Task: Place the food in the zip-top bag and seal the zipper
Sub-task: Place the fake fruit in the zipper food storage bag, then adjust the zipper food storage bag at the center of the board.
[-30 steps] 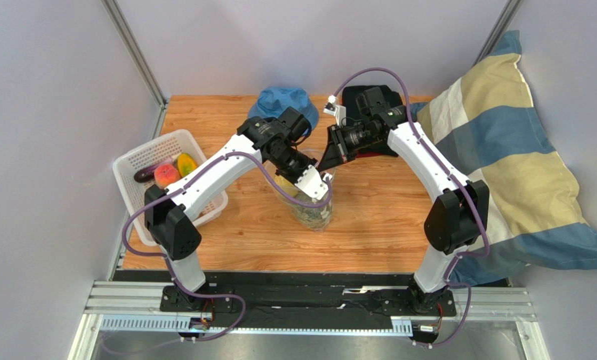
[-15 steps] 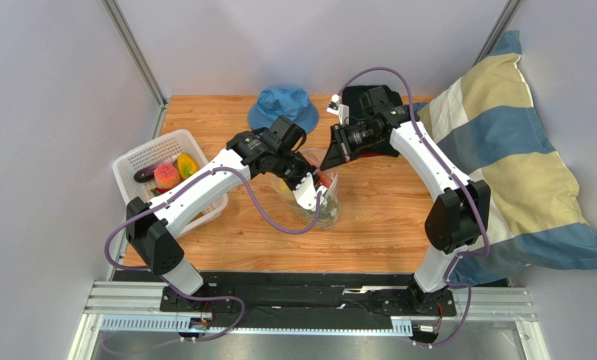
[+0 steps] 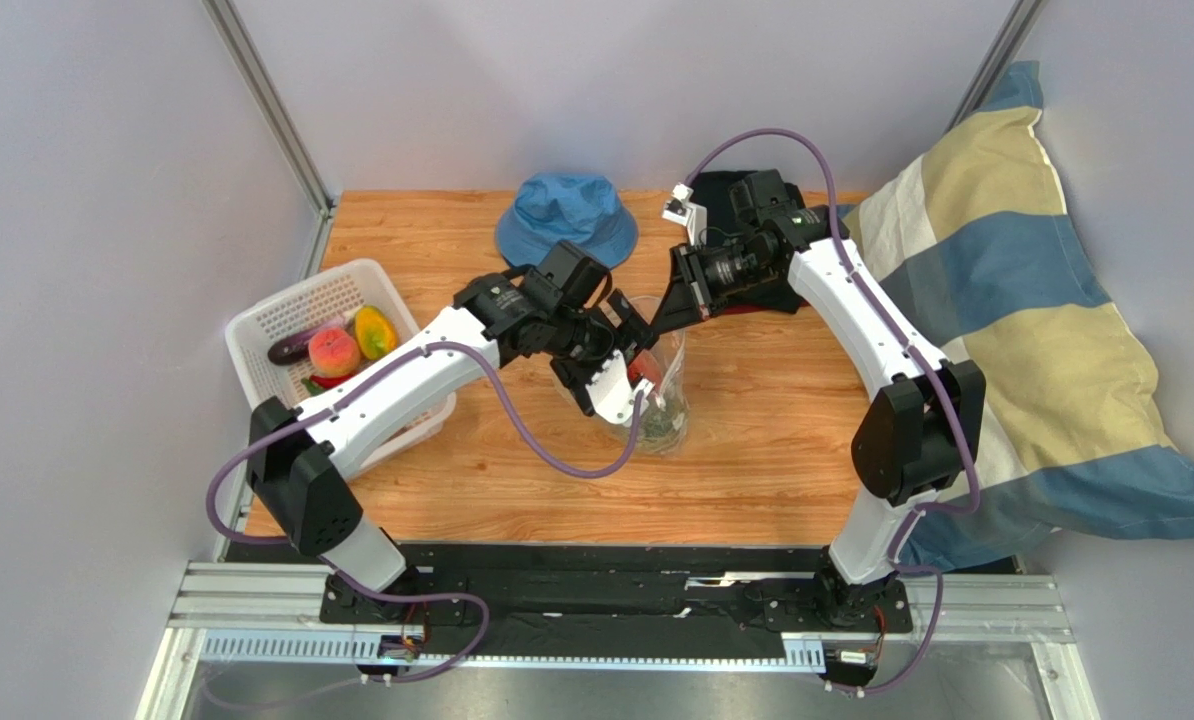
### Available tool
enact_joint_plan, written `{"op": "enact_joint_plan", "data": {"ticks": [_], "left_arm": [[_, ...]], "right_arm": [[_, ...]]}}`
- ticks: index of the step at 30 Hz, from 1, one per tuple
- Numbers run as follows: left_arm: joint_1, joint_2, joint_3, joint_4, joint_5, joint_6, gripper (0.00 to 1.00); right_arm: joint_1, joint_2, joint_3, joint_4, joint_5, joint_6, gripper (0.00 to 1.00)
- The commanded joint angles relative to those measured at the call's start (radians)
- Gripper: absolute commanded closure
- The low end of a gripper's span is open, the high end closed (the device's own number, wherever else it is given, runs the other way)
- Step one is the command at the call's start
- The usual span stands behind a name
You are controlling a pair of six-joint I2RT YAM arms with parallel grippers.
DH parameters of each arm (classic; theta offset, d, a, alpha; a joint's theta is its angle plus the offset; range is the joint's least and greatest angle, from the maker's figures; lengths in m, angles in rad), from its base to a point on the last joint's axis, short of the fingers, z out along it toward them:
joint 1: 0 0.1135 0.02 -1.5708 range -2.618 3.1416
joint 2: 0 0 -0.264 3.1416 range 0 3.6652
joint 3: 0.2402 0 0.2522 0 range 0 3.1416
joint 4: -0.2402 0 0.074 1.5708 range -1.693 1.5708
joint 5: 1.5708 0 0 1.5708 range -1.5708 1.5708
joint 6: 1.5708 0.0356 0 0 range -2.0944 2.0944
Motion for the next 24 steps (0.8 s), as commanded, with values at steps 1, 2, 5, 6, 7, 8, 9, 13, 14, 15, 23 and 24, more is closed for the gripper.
{"op": "enact_joint_plan", "data": {"ticks": [1,2,5,6,7,8,9,13,14,15,23,24], "left_arm": [[0.012,-0.097,0.119,-0.035,-0.030,-0.057,0.09],[0.013,-0.100,0.128,-0.036,-0.045,-0.069,0.09],[0.027,-0.118,0.177,-0.059,-0.057,-0.134,0.10],[0.038,-0.120,0.193,-0.079,-0.042,-0.182,0.11],[0.067,-0.120,0.213,-0.111,-0.018,-0.198,0.18],[0.081,-0.117,0.252,-0.212,0.046,-0.204,0.22],[0.090,-0.120,0.268,-0.272,0.082,-0.209,0.26],[0.093,-0.157,0.215,-0.440,0.261,-0.256,0.26],[0.087,-0.160,0.176,-0.440,0.271,-0.285,0.25],[0.076,-0.158,0.159,-0.432,0.276,-0.301,0.24],[0.009,-0.100,0.032,-0.263,0.234,-0.398,0.18],[0.009,-0.089,0.029,-0.248,0.233,-0.407,0.20]], "right_arm": [[-0.010,0.016,0.038,-0.021,-0.045,-0.050,1.00],[-0.010,0.018,0.038,-0.020,-0.043,-0.054,1.00],[-0.010,0.026,0.043,-0.021,-0.046,-0.057,1.00],[-0.010,0.024,0.043,-0.021,-0.045,-0.059,1.00],[-0.011,0.026,0.044,-0.021,-0.043,-0.060,1.00],[-0.011,0.027,0.046,-0.021,-0.043,-0.062,1.00],[-0.011,0.027,0.050,-0.021,-0.043,-0.062,1.00],[-0.013,0.030,0.056,-0.021,-0.049,-0.060,1.00],[-0.013,0.032,0.056,-0.021,-0.051,-0.060,1.00],[-0.013,0.032,0.058,-0.021,-0.052,-0.057,1.00],[-0.011,0.039,0.058,-0.025,-0.059,-0.056,1.00],[-0.011,0.039,0.058,-0.024,-0.060,-0.056,1.00]]}}
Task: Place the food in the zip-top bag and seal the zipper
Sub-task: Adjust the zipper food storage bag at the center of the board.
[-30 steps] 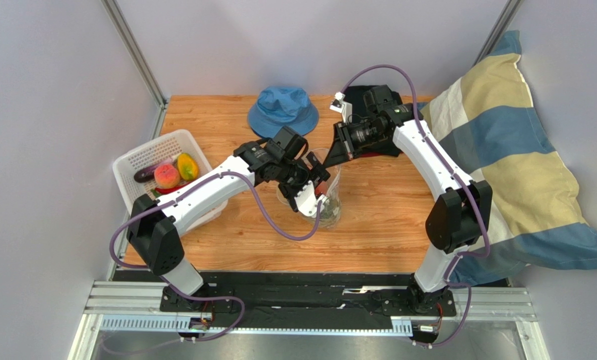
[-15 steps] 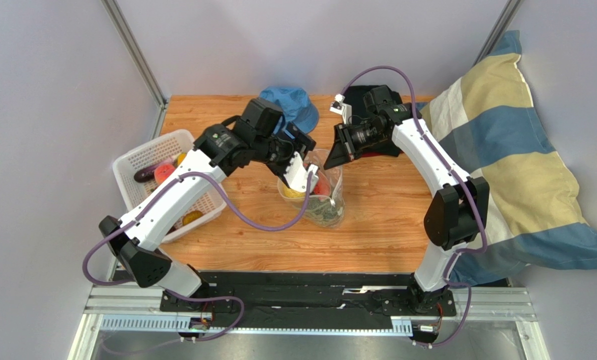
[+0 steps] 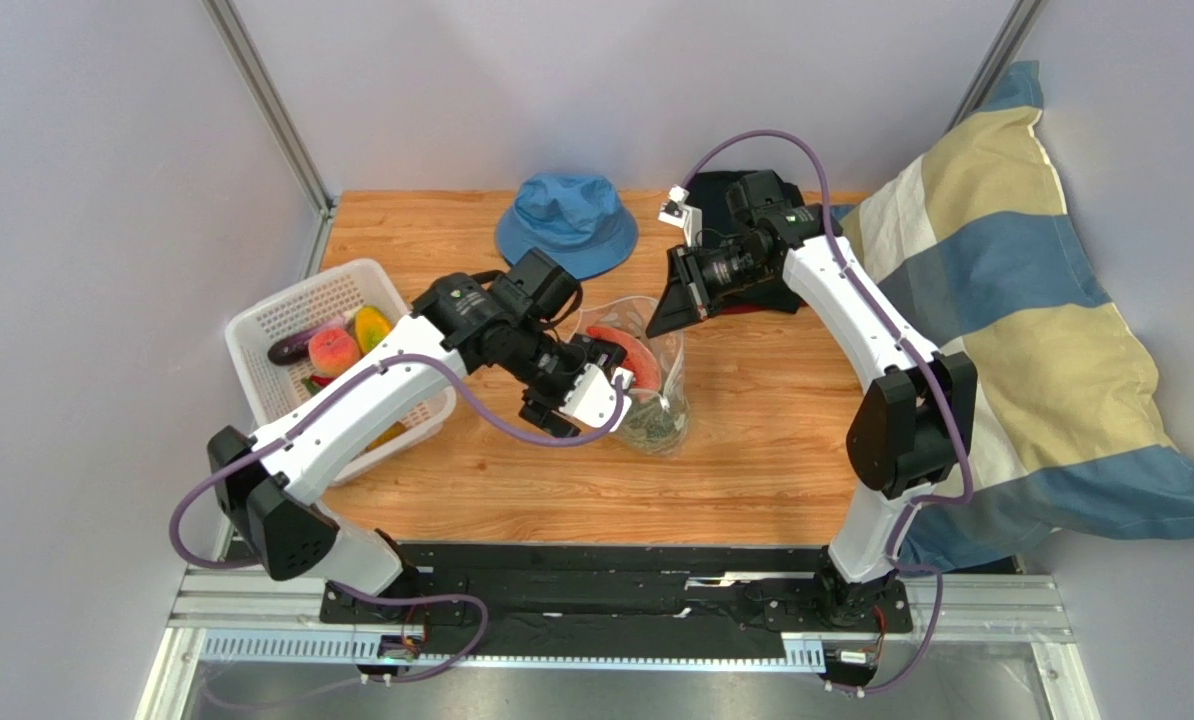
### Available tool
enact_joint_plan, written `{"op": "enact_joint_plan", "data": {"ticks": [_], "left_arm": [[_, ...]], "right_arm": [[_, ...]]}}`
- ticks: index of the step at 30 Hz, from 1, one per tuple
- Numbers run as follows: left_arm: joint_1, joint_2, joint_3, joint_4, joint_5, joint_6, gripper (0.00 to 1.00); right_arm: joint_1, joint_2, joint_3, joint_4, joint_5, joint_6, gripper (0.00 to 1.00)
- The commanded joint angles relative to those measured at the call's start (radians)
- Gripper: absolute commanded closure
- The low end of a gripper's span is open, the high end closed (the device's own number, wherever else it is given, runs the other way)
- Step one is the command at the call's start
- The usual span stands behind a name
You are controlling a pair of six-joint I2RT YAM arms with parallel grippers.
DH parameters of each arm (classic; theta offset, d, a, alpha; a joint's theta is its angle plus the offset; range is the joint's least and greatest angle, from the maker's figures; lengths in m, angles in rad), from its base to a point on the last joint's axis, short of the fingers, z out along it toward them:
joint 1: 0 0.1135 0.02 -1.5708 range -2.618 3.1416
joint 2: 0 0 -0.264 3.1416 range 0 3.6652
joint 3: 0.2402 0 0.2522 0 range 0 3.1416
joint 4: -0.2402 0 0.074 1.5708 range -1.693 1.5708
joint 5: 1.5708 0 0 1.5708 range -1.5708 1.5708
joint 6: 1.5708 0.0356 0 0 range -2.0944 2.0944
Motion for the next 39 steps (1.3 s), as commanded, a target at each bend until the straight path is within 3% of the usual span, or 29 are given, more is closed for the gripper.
{"op": "enact_joint_plan", "data": {"ticks": [1,5,6,8,9,12,15,16,17,20,24,25,28,30,34,39], "left_arm": [[-0.006,0.057,-0.024,0.112,0.026,-0.077,0.21],[-0.017,0.102,-0.027,0.145,-0.006,-0.094,0.40],[-0.018,0.105,-0.026,0.159,-0.003,-0.108,0.52],[-0.024,0.100,-0.011,0.176,0.030,-0.147,0.67],[-0.030,0.093,-0.007,0.179,0.043,-0.161,0.81],[-0.050,0.070,-0.004,0.206,0.076,-0.226,1.00],[-0.066,0.059,-0.021,0.261,0.078,-0.302,1.00],[-0.067,0.060,-0.026,0.304,0.073,-0.336,1.00],[-0.066,0.064,-0.027,0.327,0.067,-0.424,1.00],[-0.066,0.073,-0.033,0.403,0.049,-0.573,1.00],[-0.061,0.062,-0.073,0.491,0.056,-0.664,1.00],[-0.058,0.060,-0.079,0.505,0.057,-0.696,1.00],[-0.044,0.070,-0.072,0.550,0.083,-0.759,1.00],[-0.026,0.089,-0.055,0.561,0.101,-0.789,1.00],[-0.010,0.125,-0.003,0.574,0.139,-0.862,1.00],[-0.009,0.157,0.034,0.599,0.164,-0.918,1.00]], "right_arm": [[-0.003,0.006,0.045,-0.004,-0.030,-0.019,1.00],[0.005,0.006,0.040,0.002,-0.032,-0.021,1.00],[0.008,0.007,0.039,0.006,-0.033,-0.019,1.00],[0.021,0.006,0.039,0.017,-0.030,-0.018,1.00],[0.028,0.009,0.039,0.034,-0.030,-0.015,1.00],[0.057,0.019,0.048,0.086,-0.035,0.025,1.00],[0.086,0.038,0.076,0.117,-0.050,0.057,0.98],[0.093,0.045,0.108,0.115,-0.066,0.062,0.90],[0.092,0.048,0.120,0.115,-0.076,0.064,0.65],[0.081,0.019,0.142,0.105,-0.055,0.018,0.25],[-0.045,-0.072,0.093,0.089,-0.044,-0.036,0.13],[-0.073,-0.124,0.047,0.091,-0.046,-0.062,0.05],[-0.162,-0.273,-0.063,0.124,-0.003,-0.140,0.00],[-0.204,-0.370,-0.227,0.210,0.047,-0.153,0.00],[-0.204,-0.609,-0.539,0.446,0.193,-0.108,0.00],[-0.202,-0.856,-0.830,0.671,0.214,-0.149,0.00]]}}
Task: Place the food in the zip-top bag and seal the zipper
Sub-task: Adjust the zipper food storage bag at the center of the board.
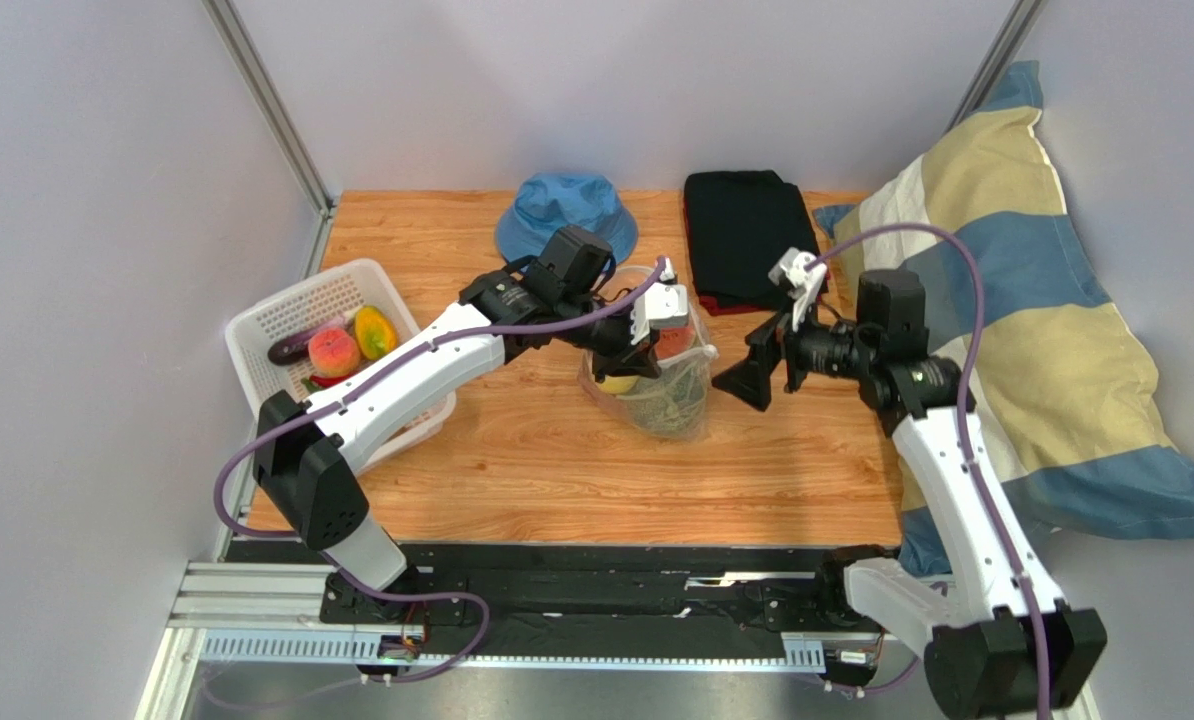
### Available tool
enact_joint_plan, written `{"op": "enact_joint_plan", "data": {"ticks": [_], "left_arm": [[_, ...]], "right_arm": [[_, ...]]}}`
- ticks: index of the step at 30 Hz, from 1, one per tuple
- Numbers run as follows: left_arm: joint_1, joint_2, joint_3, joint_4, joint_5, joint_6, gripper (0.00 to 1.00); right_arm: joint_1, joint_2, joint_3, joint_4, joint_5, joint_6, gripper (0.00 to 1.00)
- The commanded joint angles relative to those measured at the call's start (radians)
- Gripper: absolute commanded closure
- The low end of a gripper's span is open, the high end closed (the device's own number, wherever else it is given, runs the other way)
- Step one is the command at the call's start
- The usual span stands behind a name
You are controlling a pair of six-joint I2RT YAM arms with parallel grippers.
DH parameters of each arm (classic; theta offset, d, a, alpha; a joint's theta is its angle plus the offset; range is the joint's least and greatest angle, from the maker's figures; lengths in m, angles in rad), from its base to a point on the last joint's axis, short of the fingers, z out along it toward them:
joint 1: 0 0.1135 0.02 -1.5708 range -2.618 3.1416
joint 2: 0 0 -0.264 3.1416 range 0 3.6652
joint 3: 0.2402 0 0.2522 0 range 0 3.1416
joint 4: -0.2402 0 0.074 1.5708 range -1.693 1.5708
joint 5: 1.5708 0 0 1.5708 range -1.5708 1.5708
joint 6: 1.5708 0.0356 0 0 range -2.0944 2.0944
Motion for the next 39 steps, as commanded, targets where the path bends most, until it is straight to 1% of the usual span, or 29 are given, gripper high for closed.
{"op": "enact_joint_plan", "data": {"ticks": [1,3,4,7,8,10,12,13,16,18,19,21,23,27,30,31,33,34,35,37,39], "left_arm": [[-0.001,0.017,0.074,0.069,0.086,-0.102,1.00],[-0.003,0.025,0.081,0.071,0.090,-0.111,1.00],[-0.001,0.028,0.084,0.068,0.092,-0.114,1.00],[-0.003,0.028,0.079,0.058,0.100,-0.099,1.00],[-0.003,0.022,0.075,0.057,0.103,-0.093,1.00],[-0.003,0.014,0.058,0.055,0.106,-0.080,1.00],[-0.003,0.005,0.044,0.054,0.107,-0.076,1.00],[-0.003,0.005,0.036,0.055,0.106,-0.074,1.00],[-0.003,0.011,0.036,0.054,0.100,-0.077,1.00],[-0.003,0.013,0.035,0.054,0.103,-0.077,1.00],[-0.003,0.011,0.033,0.054,0.103,-0.077,1.00],[-0.004,0.008,0.029,0.054,0.104,-0.074,1.00],[-0.006,0.004,0.022,0.052,0.103,-0.066,1.00],[-0.009,0.002,0.015,0.049,0.101,-0.053,1.00],[-0.014,0.001,0.013,0.049,0.098,-0.043,1.00],[-0.015,-0.001,0.013,0.048,0.098,-0.043,1.00],[-0.015,-0.001,0.013,0.051,0.094,-0.043,1.00],[-0.015,-0.001,0.012,0.051,0.092,-0.042,1.00],[-0.015,-0.001,0.012,0.052,0.087,-0.043,1.00],[-0.015,-0.002,0.010,0.057,0.067,-0.046,0.99],[-0.015,-0.005,0.003,0.072,0.035,-0.051,0.91]], "right_arm": [[-0.001,-0.110,-0.167,0.259,0.057,-0.067,0.05],[0.000,-0.124,-0.187,0.228,0.003,-0.132,0.10],[0.000,-0.127,-0.205,0.224,-0.011,-0.145,0.16],[0.000,-0.140,-0.251,0.296,-0.005,-0.128,0.27],[0.000,-0.138,-0.258,0.331,0.004,-0.127,0.28],[0.000,-0.126,-0.261,0.346,0.015,-0.153,0.32],[0.000,-0.114,-0.253,0.354,-0.003,-0.170,0.34],[-0.001,-0.104,-0.249,0.357,-0.015,-0.177,0.38],[0.002,-0.094,-0.236,0.376,-0.043,-0.170,0.40],[0.013,-0.092,-0.235,0.386,-0.055,-0.163,0.38],[0.017,-0.092,-0.236,0.392,-0.055,-0.165,0.35],[0.033,-0.089,-0.242,0.420,-0.049,-0.168,0.34],[0.037,-0.086,-0.238,0.443,-0.046,-0.167,0.36],[0.045,-0.054,-0.195,0.426,-0.054,-0.167,0.42],[0.051,-0.035,-0.166,0.408,-0.058,-0.174,0.54],[0.054,-0.023,-0.148,0.396,-0.061,-0.192,0.64],[0.057,-0.017,-0.131,0.344,-0.071,-0.220,0.77],[0.056,-0.017,-0.126,0.328,-0.074,-0.249,0.95],[0.057,-0.021,-0.112,0.299,-0.074,-0.260,1.00],[0.057,-0.035,-0.101,0.278,-0.075,-0.278,1.00],[0.057,-0.046,-0.078,0.225,-0.083,-0.329,1.00]]}}
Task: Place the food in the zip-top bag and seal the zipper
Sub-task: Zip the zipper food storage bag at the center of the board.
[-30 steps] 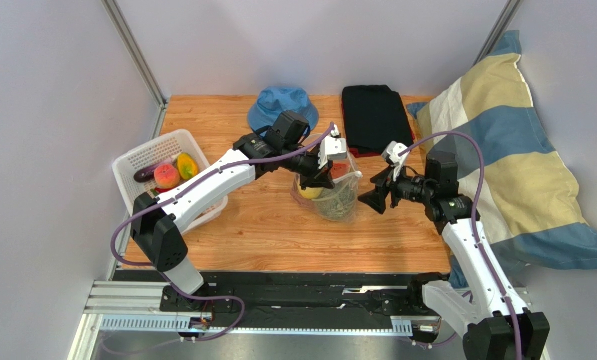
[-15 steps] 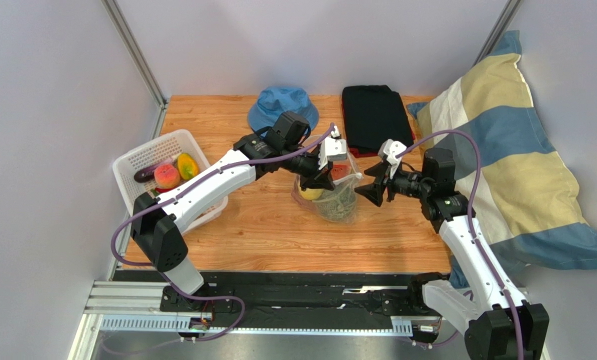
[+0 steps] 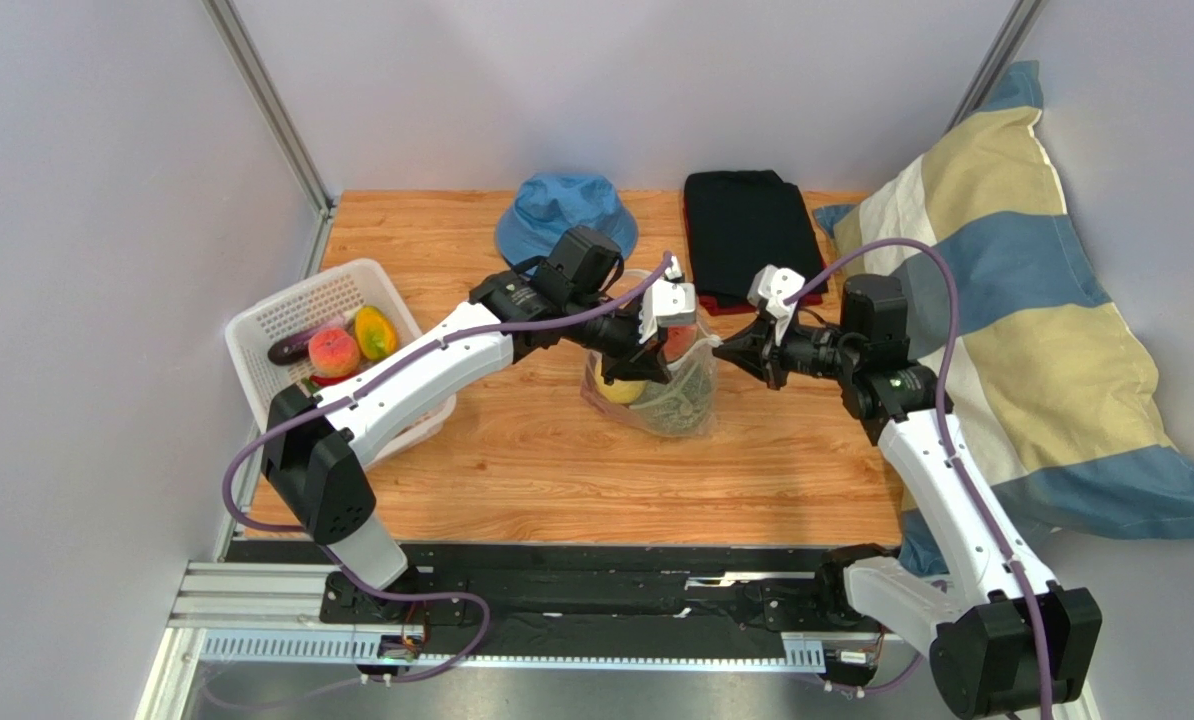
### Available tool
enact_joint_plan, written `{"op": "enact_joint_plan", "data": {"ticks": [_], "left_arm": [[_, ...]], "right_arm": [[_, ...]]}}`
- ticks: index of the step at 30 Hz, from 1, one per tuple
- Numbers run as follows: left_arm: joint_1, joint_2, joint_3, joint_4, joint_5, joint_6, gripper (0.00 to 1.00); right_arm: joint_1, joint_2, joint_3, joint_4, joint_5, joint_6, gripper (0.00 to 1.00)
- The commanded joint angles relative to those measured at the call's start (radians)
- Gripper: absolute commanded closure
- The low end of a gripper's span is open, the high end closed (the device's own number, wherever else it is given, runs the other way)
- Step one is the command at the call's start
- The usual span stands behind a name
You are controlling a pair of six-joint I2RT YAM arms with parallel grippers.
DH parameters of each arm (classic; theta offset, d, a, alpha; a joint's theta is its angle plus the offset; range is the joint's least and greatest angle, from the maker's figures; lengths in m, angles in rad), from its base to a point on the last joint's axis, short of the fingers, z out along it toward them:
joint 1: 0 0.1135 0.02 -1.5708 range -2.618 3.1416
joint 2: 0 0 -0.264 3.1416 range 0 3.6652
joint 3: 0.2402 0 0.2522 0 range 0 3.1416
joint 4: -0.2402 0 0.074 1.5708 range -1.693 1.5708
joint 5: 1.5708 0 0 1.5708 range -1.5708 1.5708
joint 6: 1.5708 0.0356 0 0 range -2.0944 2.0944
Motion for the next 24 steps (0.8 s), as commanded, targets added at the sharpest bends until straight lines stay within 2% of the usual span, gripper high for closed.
{"op": "enact_joint_plan", "data": {"ticks": [1,6,7,11,14,17,24], "left_arm": [[-0.006,-0.041,-0.016,0.048,-0.036,0.007,0.84],[-0.006,-0.081,-0.056,0.139,-0.122,-0.007,0.57],[-0.006,-0.092,-0.067,0.157,-0.132,-0.005,0.47],[-0.006,-0.182,-0.150,0.315,-0.171,0.041,0.24],[-0.006,-0.216,-0.186,0.370,-0.142,0.131,0.23],[-0.006,-0.201,-0.162,0.364,-0.076,0.194,0.23],[-0.042,-0.061,0.017,0.280,0.041,0.306,0.29]], "right_arm": [[0.003,-0.034,0.080,-0.084,-0.034,-0.123,1.00],[0.003,-0.056,0.088,-0.158,-0.053,-0.221,1.00],[0.002,-0.056,0.085,-0.167,-0.056,-0.235,1.00],[0.002,-0.051,0.082,-0.185,-0.073,-0.264,1.00],[0.003,-0.048,0.074,-0.178,-0.077,-0.264,1.00],[0.002,-0.053,0.066,-0.175,-0.081,-0.264,1.00],[0.006,-0.071,0.049,-0.172,-0.084,-0.264,1.00]]}}
